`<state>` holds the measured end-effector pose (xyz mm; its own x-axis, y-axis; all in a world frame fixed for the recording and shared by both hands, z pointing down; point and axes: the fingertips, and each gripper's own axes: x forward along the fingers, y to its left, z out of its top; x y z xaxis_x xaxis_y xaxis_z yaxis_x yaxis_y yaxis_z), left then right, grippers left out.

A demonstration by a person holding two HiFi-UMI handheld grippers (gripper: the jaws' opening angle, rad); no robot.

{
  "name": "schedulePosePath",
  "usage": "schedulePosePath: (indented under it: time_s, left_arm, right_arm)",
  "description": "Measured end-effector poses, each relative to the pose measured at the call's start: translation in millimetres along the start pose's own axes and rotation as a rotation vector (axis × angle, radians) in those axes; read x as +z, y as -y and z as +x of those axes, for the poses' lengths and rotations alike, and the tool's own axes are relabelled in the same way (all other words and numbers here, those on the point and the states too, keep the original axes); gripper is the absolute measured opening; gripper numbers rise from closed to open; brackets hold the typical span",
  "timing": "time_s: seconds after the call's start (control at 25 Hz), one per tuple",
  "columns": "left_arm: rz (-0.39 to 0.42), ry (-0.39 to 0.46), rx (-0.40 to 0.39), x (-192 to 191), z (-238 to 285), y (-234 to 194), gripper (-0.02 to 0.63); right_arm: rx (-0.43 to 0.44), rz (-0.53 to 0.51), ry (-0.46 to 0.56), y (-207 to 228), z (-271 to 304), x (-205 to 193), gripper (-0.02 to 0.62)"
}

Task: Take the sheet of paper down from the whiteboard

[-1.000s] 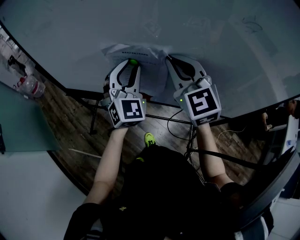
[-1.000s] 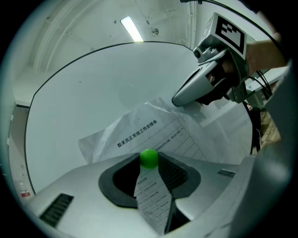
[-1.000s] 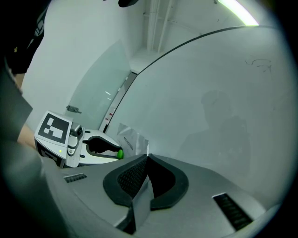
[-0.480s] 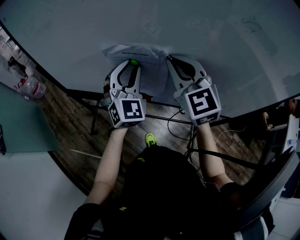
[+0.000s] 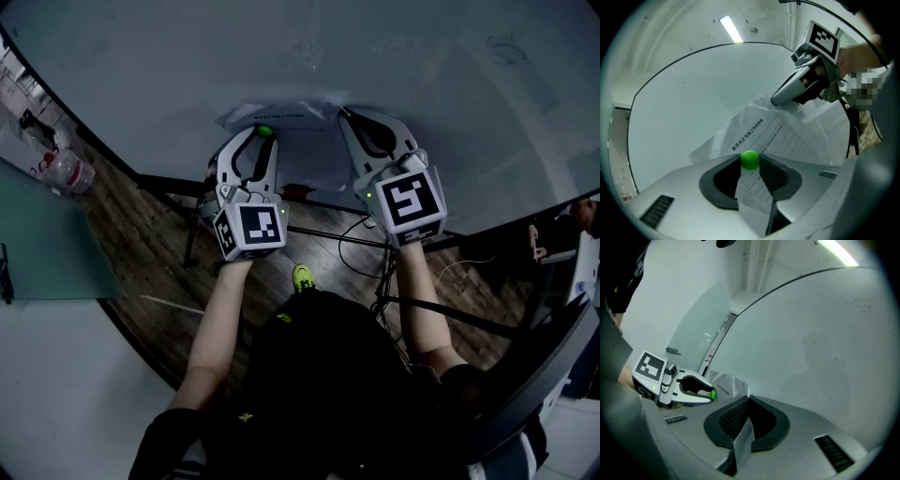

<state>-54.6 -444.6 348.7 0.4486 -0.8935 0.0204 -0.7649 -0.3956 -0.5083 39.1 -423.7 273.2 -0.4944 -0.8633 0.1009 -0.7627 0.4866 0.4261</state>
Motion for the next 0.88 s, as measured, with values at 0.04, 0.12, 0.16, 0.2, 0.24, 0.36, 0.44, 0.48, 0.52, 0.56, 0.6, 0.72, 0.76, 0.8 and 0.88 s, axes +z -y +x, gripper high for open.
schedulePosePath:
  time_s: [0.04,0.12,0.16,0.2,0.24,0.36,0.44,0.48,0.52,0.56,0.6,0.72,0.76,0.8,0.88]
  left_arm:
    - [-0.002,-0.003,0.001,-1.6,-2.9,-0.5,0.14]
    - [-0.006,-0.008,0.003,-4.7,-10.4,-1.4,0.14]
    - [-0.006,-0.01,0.004,-5.5,-14.1,-1.8,0.14]
    - [-0.006,-0.011,0.005,-5.6,-17.3,-2.0,0.14]
    - [-0.005,-0.011,0.006,-5.2,-19.7,-2.1,0.14]
    - [-0.002,-0.011,0.006,-3.6,-25.9,-2.8,0.14]
    - [0.001,-0.01,0.005,-3.1,-30.4,-2.9,0.14]
    - [0.003,-0.009,0.005,-2.7,-32.8,-2.6,0.14]
    - [0.004,-0.009,0.003,-2.4,-35.3,-2.3,0.14]
    - [0.004,-0.009,0.001,-2.3,-37.5,-2.0,0.14]
    - [0.004,-0.009,-0.002,-2.5,-39.3,-1.6,0.14]
    - [0.001,-0.018,-0.021,-5.1,-42.7,1.0,0.14]
    - [0.001,-0.021,-0.027,-5.9,-44.3,1.8,0.14]
    - [0.002,-0.023,-0.03,-6.2,-46.0,2.0,0.14]
    - [0.005,-0.021,-0.032,-5.5,-50.2,1.4,0.14]
  right_arm:
    - [0.0,0.0,0.0,-0.2,0.0,-0.2,0.011]
    - [0.0,-0.001,-0.002,-2.7,-0.7,-0.3,0.011]
    - [0.001,-0.002,-0.003,-4.3,-1.0,-0.7,0.011]
    - [0.001,-0.002,-0.006,-5.2,-1.3,-1.3,0.011]
    - [0.001,0.0,-0.008,-5.3,-1.4,-1.9,0.011]
    - [-0.003,0.007,-0.013,-3.8,-0.8,-2.8,0.011]
    - [-0.009,0.013,-0.009,-2.2,-0.8,-4.1,0.011]
    - [-0.013,0.016,-0.007,-1.6,-1.1,-4.7,0.011]
    - [-0.016,0.019,-0.006,-1.5,-1.4,-5.2,0.011]
    - [-0.019,0.023,-0.007,-1.5,-1.6,-5.6,0.011]
    - [-0.021,0.027,-0.007,-1.4,-1.5,-5.4,0.011]
    - [-0.027,0.041,-0.005,-1.2,-2.3,-3.8,0.011]
    - [-0.026,0.047,-0.003,-1.7,-3.0,-3.1,0.011]
    - [-0.025,0.051,-0.002,-2.5,-3.7,-2.5,0.011]
    - [-0.024,0.055,-0.001,-4.7,-5.9,-1.1,0.011]
